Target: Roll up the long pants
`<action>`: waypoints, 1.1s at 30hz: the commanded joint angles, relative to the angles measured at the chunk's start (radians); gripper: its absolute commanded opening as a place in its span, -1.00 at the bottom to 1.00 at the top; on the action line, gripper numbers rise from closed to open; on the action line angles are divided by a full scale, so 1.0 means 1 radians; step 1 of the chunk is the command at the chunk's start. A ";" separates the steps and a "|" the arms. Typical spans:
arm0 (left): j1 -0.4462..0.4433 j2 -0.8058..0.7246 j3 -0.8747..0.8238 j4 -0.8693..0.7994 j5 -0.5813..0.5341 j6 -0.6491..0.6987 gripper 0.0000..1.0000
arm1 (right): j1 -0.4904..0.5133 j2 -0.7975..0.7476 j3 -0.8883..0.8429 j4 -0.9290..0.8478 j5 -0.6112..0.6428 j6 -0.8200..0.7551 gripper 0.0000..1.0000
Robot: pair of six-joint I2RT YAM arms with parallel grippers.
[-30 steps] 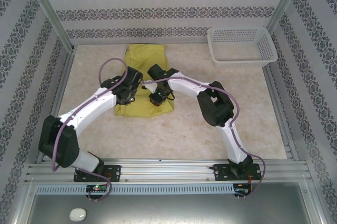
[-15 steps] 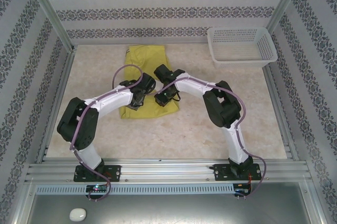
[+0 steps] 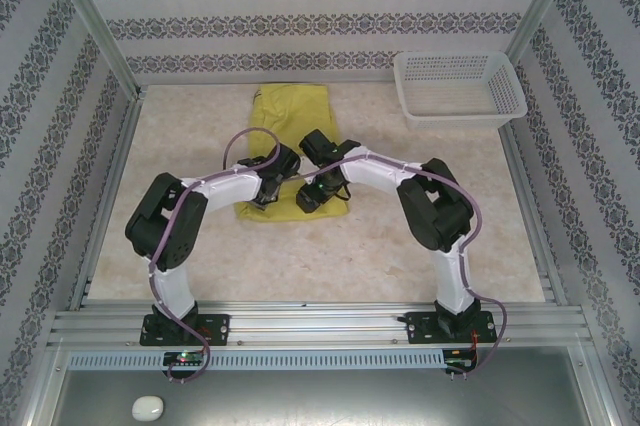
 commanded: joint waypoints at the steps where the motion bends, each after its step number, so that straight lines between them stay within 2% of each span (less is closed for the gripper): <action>1: 0.128 0.001 -0.044 -0.016 0.062 0.139 0.52 | -0.020 -0.165 0.003 -0.016 0.039 0.024 0.76; 3: 0.142 -0.027 -0.025 -0.072 0.079 0.171 0.67 | -0.029 -0.181 0.014 -0.014 0.036 0.036 0.75; 8: 0.173 -0.090 -0.017 -0.095 0.095 0.192 0.73 | -0.094 -0.208 0.051 -0.013 0.021 0.085 0.71; 11: 0.188 -0.107 0.018 -0.100 0.124 0.223 0.78 | -0.094 -0.232 0.081 -0.044 0.040 0.044 0.69; 13: 0.190 -0.107 0.048 -0.111 0.135 0.242 0.82 | -0.058 -0.253 0.088 -0.065 0.075 0.002 0.69; 17: 0.198 -0.082 0.113 -0.134 0.179 0.262 0.87 | 0.123 -0.281 0.052 -0.110 0.317 -0.157 0.70; 21: 0.201 -0.061 0.146 -0.142 0.210 0.273 0.88 | 0.256 -0.274 -0.058 -0.063 0.446 -0.240 0.70; 27: 0.233 -0.079 0.138 -0.137 0.242 0.289 1.00 | 0.291 -0.240 -0.170 -0.001 0.511 -0.301 0.73; 33: 0.356 -0.113 0.066 -0.022 0.401 0.299 1.00 | 0.293 -0.193 -0.196 0.057 0.561 -0.391 0.74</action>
